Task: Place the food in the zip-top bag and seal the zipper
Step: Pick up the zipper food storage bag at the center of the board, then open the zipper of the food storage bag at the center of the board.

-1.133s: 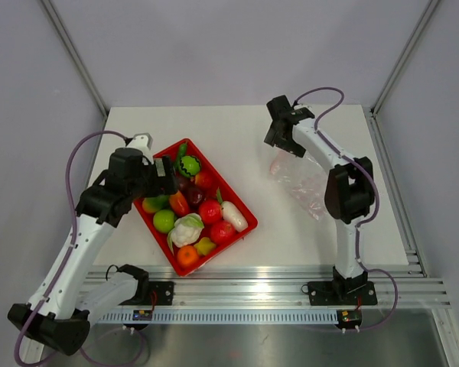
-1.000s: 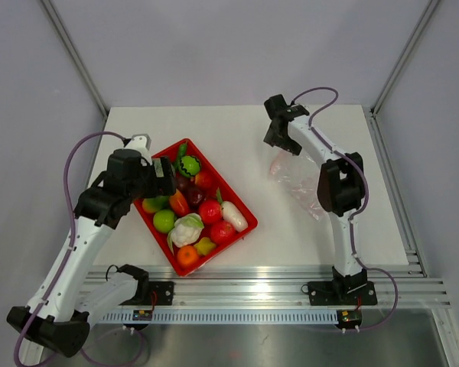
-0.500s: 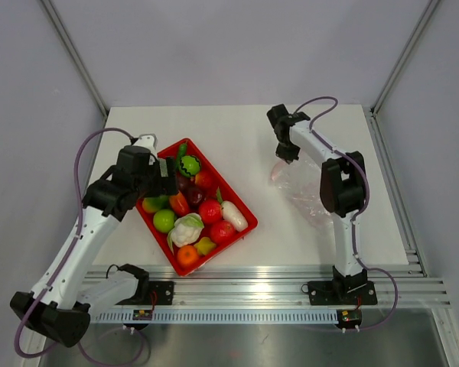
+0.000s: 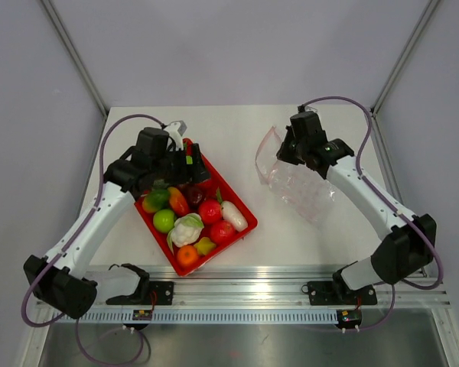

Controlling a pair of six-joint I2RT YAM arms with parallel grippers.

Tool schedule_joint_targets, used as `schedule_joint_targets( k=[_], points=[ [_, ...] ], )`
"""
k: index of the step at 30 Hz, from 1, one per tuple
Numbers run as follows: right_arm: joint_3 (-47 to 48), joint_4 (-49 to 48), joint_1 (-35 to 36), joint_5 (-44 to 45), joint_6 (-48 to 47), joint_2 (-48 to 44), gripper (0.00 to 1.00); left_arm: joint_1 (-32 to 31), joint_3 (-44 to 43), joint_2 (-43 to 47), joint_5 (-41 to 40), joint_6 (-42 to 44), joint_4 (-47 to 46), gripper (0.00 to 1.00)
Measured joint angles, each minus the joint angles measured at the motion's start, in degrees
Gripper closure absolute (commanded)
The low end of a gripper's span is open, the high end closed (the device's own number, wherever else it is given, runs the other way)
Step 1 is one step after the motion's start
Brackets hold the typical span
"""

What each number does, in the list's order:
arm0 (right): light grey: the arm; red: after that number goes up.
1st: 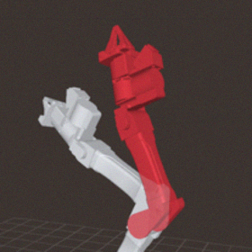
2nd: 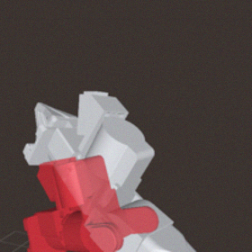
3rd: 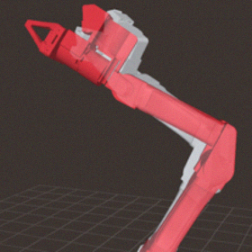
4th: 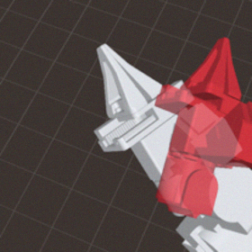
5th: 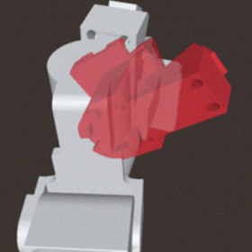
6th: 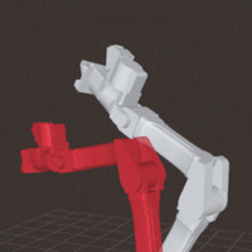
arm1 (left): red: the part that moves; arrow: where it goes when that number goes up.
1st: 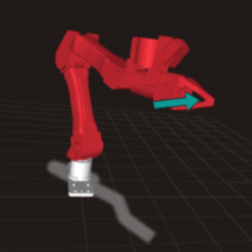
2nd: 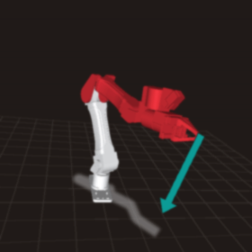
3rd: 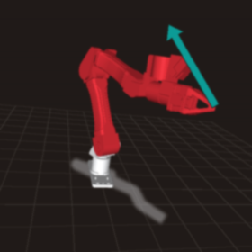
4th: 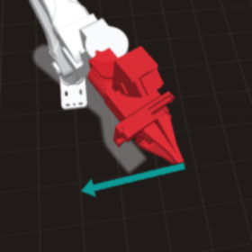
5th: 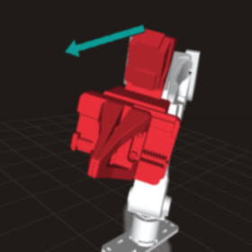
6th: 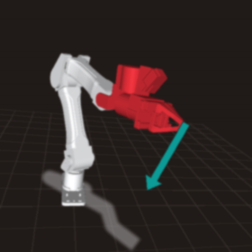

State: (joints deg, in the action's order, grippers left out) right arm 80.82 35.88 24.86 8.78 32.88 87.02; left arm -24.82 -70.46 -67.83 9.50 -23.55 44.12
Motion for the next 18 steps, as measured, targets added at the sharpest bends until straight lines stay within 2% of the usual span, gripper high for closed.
schedule_joint_targets(
  k=[5,8,18],
  points=[
    [-7.52,-4.28,5.03,-2.56,-0.35,-6.6,1.0,-1.46,-0.02,-3.67,10.97,-6.78,-7.78,0.16],
    [-10.1,-4.83,8.0,-2.91,-0.26,-7.91,1.0,-2.91,-0.02,-5.57,14.6,-10.51,-12.61,0.17],
    [-11.89,-5.25,11.37,-4.02,0.5,-11.47,1.0,-7.74,0.0,-14.16,16.83,-15.74,-20.52,0.32]
  ],
)
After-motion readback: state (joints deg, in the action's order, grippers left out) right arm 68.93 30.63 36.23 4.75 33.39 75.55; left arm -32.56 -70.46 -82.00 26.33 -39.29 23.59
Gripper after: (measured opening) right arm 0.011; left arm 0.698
